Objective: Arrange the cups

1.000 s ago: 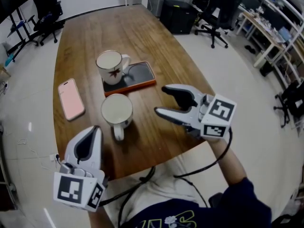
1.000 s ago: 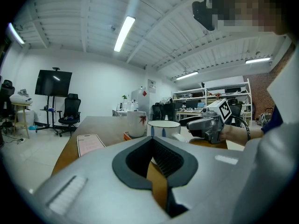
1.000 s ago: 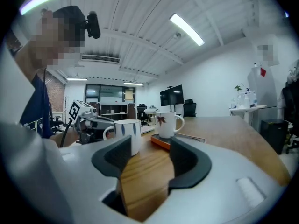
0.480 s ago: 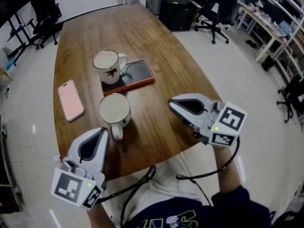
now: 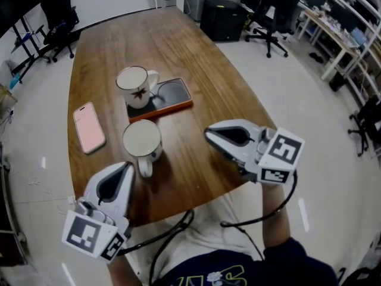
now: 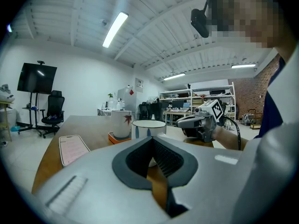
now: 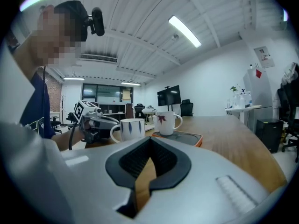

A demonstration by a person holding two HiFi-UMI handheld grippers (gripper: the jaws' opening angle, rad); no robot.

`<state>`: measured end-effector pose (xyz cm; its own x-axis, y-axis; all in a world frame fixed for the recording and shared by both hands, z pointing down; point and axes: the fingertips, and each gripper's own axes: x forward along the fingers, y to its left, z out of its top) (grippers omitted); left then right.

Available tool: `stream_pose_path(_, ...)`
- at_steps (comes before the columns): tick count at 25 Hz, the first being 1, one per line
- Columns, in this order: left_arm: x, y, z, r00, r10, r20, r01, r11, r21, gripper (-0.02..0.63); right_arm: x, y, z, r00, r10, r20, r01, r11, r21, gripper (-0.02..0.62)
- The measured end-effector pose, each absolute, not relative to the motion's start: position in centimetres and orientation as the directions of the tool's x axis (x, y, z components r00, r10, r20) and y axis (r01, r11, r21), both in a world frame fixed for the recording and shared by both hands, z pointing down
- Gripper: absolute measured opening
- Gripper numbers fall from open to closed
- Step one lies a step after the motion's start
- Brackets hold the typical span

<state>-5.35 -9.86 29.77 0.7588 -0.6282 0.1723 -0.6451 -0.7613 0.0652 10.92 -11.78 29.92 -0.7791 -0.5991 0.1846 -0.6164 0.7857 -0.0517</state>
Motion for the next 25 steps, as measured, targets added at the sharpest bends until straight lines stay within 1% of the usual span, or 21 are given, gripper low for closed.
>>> stream_pose_path(25, -5.52, -9.92, 29.91, 0.749, -0.64, 0.172, -0.657, -0.751, 0.064, 0.002, 10.74, -11.84, 30.06, -0.785, -0.591, 0.186, -0.608, 0.792, -0.055, 0.003)
